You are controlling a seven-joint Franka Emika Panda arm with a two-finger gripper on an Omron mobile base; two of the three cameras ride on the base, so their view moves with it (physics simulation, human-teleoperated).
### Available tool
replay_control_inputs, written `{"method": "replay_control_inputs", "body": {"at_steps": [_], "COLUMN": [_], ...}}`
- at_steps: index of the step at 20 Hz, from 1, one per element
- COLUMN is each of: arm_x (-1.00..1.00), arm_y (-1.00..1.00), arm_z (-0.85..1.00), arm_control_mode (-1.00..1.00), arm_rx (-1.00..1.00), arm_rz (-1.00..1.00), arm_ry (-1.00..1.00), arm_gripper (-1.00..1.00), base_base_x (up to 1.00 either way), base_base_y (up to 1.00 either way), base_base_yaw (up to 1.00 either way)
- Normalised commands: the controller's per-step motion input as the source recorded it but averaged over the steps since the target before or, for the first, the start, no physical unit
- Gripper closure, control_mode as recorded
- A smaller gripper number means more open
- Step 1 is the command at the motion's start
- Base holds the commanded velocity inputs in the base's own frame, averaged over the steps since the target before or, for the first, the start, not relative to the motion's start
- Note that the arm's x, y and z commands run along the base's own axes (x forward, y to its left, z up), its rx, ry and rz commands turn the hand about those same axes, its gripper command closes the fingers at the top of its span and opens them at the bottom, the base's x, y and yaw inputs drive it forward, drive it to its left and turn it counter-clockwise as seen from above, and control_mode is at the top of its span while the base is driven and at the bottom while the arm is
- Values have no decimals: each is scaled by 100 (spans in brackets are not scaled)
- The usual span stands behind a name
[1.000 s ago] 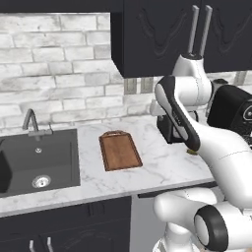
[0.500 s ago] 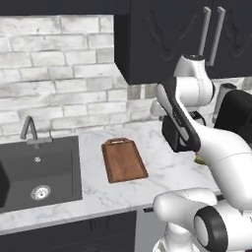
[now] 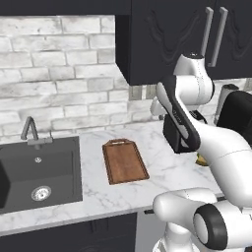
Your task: Pick up the sponge from the counter and clean the cutting board by briefly scrubbing or pressing down on the cutting board. Once finished, release the sponge.
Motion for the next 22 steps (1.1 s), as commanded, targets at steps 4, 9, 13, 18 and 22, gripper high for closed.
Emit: {"method": "replay_control_inputs", "body": {"at_steps": [4, 9, 13, 18, 22], "arm_x": [0, 0, -8, -25, -27], "arm_y": [0, 0, -34, -40, -49], "arm_z": [0, 0, -55, -88, -75], "arm_control_mode": [100, 100, -100, -100, -100], "arm_rx": [0, 0, 4, 0, 0], "arm_rz": [0, 0, 0, -4, -8], "arm_ry": [0, 0, 1, 12, 13], "arm_gripper": [-100, -100, -100, -100, -100], "base_base_x": [44, 17, 0, 0, 0], "base_base_y": [-4, -10, 0, 0, 0], "base_base_yaw": [0, 0, 0, 0, 0]}}
